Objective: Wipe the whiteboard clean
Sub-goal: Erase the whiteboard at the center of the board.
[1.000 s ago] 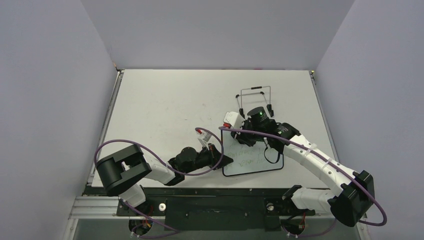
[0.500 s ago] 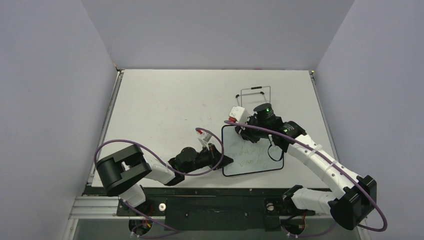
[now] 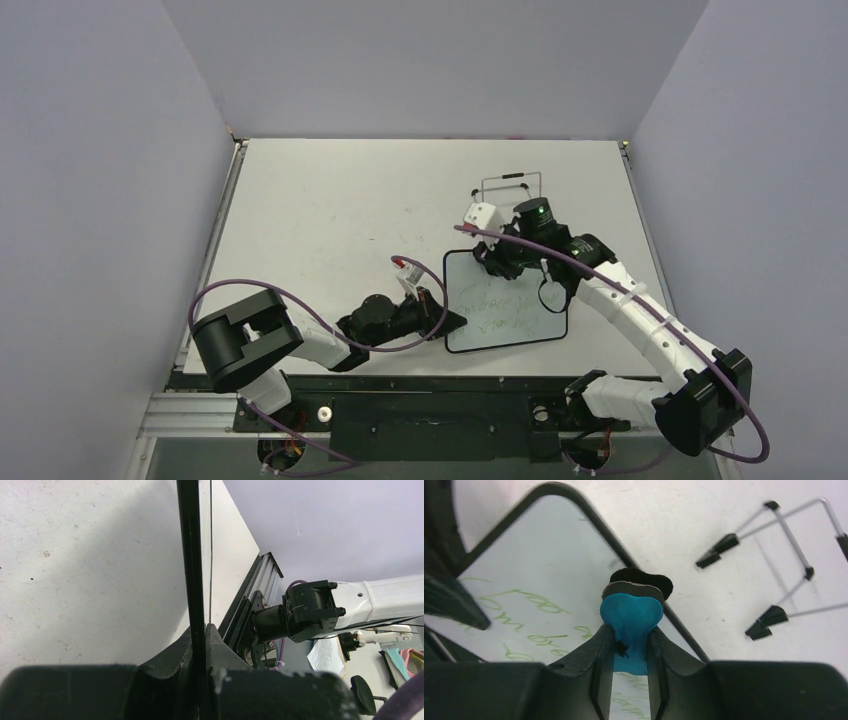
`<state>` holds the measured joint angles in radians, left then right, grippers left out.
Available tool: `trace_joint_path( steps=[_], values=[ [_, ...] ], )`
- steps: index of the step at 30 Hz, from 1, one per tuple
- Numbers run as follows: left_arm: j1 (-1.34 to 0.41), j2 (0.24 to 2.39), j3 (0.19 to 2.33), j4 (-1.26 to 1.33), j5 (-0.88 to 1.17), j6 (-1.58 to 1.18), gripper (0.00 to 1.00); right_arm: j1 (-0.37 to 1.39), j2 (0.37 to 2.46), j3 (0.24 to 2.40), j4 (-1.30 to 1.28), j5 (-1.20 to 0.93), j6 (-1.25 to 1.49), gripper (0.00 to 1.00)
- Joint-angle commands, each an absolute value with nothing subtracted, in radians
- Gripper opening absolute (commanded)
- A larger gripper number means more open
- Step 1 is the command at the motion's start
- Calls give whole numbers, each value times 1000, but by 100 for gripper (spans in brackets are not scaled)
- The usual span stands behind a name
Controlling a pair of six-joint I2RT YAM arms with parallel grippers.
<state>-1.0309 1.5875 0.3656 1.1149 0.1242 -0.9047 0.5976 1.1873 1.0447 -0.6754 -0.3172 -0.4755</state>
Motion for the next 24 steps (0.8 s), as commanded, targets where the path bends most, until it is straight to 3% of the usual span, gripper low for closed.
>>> trace_joint_path(
  steps=[1,8,17,24],
  values=[
    [-1039,1564,379,1174,126,-861,0,520,1135,1086,-617,-307,-409,0],
    [-1038,1568,374,1186,123,-863,0,511,1167,1069,-622,-335,-406,0],
    [-1037,1565,376,1184,121,-859,0,649,1197,1046,-678,-333,-495,0],
    [-1037,1557,372,1179,122,-850,0,614,1173,982,-607,-156,-462,0]
  ],
)
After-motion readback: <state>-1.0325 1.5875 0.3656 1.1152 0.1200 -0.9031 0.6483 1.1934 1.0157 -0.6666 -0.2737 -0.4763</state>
